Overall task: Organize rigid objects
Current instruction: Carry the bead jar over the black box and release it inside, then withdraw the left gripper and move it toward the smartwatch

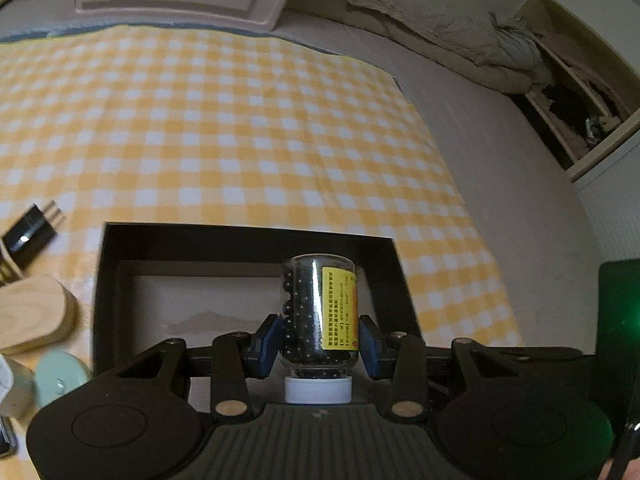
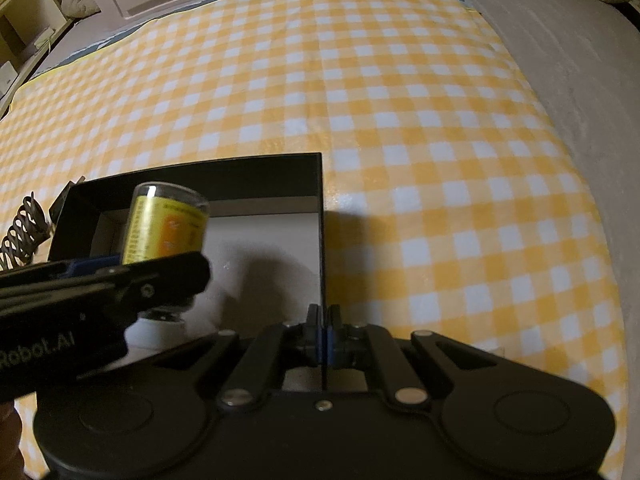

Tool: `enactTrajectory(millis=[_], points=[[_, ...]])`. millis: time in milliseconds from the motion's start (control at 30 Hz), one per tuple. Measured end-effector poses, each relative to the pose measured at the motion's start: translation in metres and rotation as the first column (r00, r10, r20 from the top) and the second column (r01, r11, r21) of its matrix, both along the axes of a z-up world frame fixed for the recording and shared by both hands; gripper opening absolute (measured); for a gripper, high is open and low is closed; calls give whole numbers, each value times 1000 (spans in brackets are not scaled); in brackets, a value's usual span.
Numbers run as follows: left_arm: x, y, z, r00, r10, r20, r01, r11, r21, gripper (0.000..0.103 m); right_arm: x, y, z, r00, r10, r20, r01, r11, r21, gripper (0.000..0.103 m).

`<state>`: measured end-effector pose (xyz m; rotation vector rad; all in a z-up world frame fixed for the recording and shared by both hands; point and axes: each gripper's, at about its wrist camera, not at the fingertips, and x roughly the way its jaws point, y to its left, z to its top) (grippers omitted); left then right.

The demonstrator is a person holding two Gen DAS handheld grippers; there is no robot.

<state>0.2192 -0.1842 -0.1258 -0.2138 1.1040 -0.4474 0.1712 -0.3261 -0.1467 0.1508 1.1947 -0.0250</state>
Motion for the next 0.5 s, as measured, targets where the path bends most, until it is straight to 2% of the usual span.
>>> enactTrajectory(millis=[100, 200, 333, 500], points=[[2, 1, -2, 1000, 5, -8, -5, 1000, -2, 44, 0, 1, 1, 1000, 2, -1, -2, 1000, 0, 3], [3, 7, 1, 1000, 17, -9, -17, 1000, -6, 50, 1, -1, 1, 1000, 3, -2, -3, 1000, -1, 3], [2, 12, 9, 1000, 21, 12, -21, 1000, 3, 51, 3, -2, 1, 1000, 3, -4, -3, 1000, 2, 3], [-3, 17, 17, 999, 11, 38, -13, 999, 48, 52, 3, -1, 1, 1000, 4, -3, -4, 1000, 2, 3]])
